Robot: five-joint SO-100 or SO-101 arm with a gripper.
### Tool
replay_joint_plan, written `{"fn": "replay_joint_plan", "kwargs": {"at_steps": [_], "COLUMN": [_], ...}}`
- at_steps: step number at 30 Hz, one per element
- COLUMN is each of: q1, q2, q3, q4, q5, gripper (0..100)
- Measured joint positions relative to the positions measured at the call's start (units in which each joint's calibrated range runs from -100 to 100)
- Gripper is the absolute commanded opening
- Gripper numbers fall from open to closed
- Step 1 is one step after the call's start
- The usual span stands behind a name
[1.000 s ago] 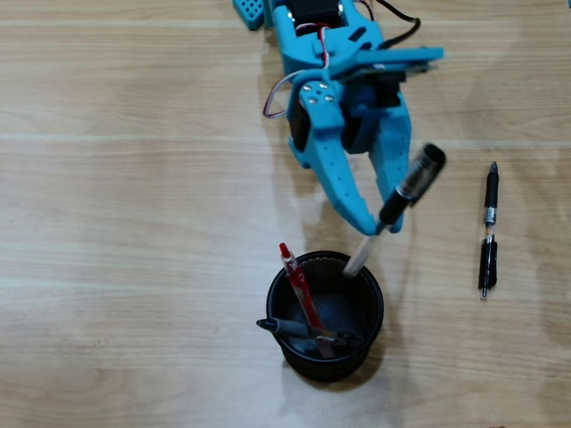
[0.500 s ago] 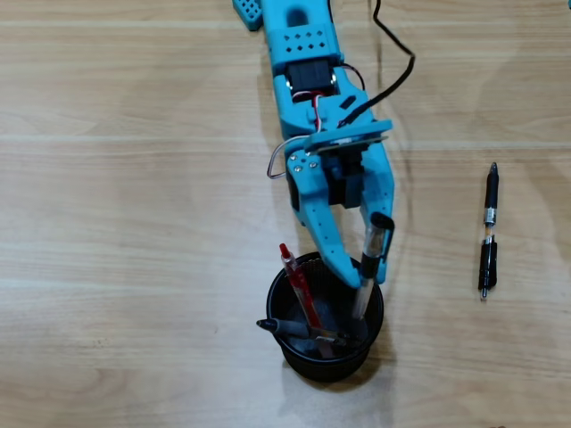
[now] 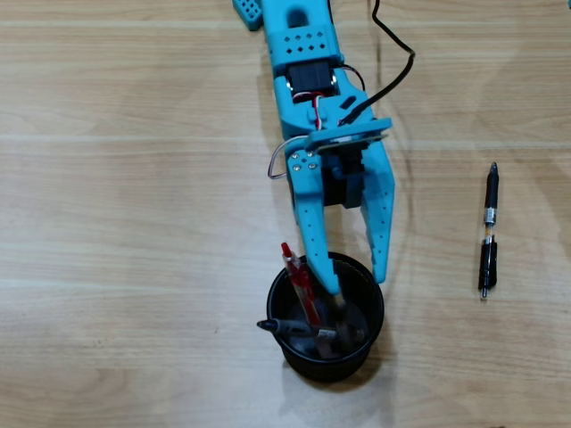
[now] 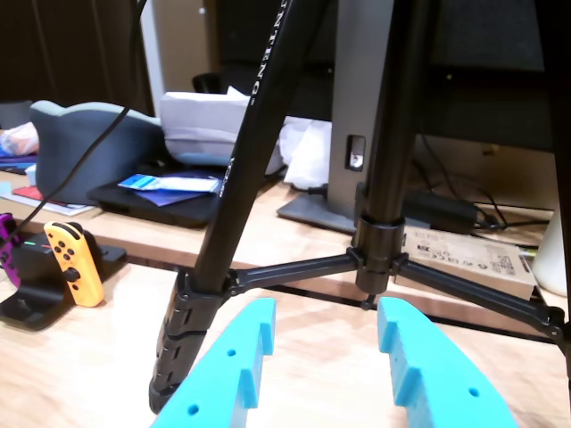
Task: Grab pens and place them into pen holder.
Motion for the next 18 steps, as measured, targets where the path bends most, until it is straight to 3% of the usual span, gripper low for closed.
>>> {"fn": "replay_joint_plan", "kwargs": {"at_steps": [9,14,18], "q1": [-0.3,-3.0,-4.9], "q2": [0.0,-0.9,-4.2], "q3": [2.0,7.2,12.9], "q4": [0.0,0.0,0.0], "q5": [0.0,0.0,0.3], "gripper": [14,2,2]}}
